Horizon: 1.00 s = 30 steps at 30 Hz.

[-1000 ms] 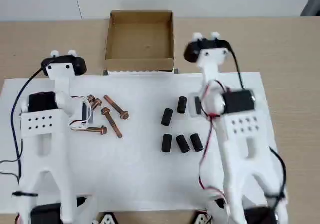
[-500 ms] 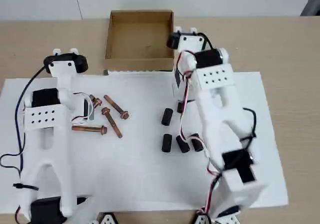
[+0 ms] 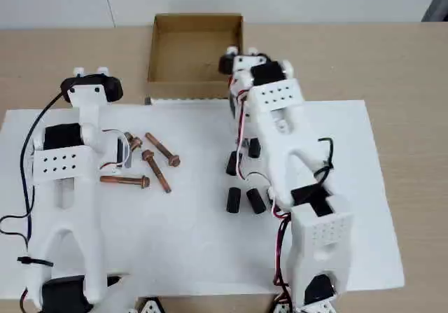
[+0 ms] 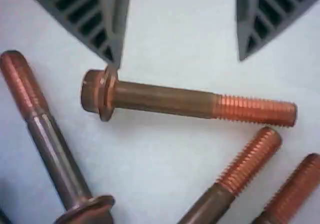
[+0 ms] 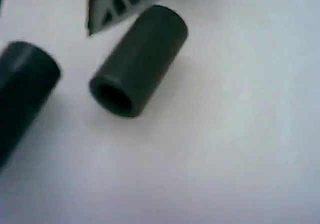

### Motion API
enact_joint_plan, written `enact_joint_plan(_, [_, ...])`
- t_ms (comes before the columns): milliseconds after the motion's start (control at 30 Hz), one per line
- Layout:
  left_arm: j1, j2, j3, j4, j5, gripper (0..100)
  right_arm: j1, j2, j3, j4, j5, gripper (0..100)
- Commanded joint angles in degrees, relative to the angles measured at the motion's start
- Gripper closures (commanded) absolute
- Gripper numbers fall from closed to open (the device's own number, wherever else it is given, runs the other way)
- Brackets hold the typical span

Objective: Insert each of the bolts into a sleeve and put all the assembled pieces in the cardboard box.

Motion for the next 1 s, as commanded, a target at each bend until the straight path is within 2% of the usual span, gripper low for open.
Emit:
enact_joint_plan(0, [-0.3, -0.1, -2.2, -1.0, 0.1, 85, -0.6, 0.7, -3.3, -1.1, -0.2, 88.3])
enact_joint_plan(533, [-0.3, -0.4, 0.8, -1.0, 0.1, 85, 0.0, 6.2, -7.0, -1.5, 0.0, 88.1])
enact_joint_plan(700, [-0.3, -0.3, 0.7, -2.4, 0.1, 85, 1.0, 6.0, -7.0, -1.4, -0.3, 82.8])
enact_joint_plan(967, [-0.3, -0.1, 0.7, -3.1, 0.1, 85, 1.5, 6.4, -7.0, -1.0, -0.1, 82.6])
